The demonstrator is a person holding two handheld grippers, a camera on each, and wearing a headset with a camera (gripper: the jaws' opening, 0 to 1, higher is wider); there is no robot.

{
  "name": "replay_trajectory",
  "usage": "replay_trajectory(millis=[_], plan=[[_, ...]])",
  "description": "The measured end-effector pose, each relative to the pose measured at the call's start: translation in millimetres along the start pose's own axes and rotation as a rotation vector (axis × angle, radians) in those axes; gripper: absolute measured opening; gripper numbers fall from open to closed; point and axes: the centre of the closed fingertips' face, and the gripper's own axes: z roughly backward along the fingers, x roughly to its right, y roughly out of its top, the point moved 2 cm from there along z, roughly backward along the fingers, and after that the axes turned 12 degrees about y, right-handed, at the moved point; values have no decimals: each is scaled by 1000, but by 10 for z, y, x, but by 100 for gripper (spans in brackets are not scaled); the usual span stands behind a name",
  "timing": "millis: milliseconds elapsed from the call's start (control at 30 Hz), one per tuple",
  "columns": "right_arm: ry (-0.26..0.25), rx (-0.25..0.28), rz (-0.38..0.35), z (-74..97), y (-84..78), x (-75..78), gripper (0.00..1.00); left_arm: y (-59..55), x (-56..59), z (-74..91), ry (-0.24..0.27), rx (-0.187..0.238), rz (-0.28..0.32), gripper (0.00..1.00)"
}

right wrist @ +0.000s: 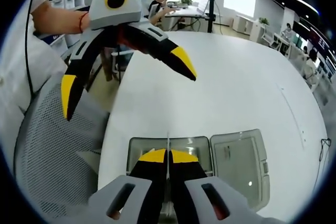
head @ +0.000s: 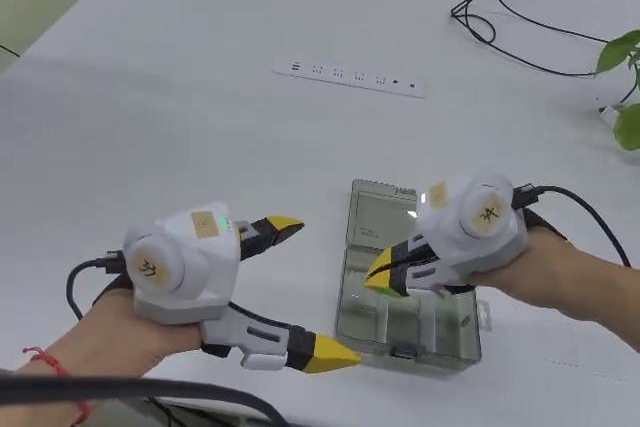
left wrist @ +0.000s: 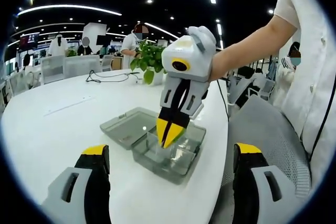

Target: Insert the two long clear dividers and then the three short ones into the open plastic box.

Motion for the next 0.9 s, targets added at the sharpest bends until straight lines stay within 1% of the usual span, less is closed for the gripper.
replay_trajectory(millis=[167, 433, 700, 733, 767, 833, 900], plan=[[-1, -31, -4, -75, -52, 30, 2, -25, -5, -2, -1, -9, -4, 100], [3, -64, -6, -157, -90, 47, 2, -41, -5, -3, -2, -14, -2, 100], [6, -89, -7, -169, -105, 50, 2, -49, -11, -13, -1, -14, 0, 100], [6, -97, -5, -177, -114, 51, 2, -47, -12, -15, -1, -14, -1, 100], [4, -112, 17, -195, -125, 48, 2, -47, -14, -16, -1, -15, -2, 100], [3, -130, 23, -230, -139, 53, 2, -42, -17, -18, 0, -14, -1, 100], [5, -131, 20, -214, -140, 60, 2, -39, -20, -19, 0, -14, -3, 100]])
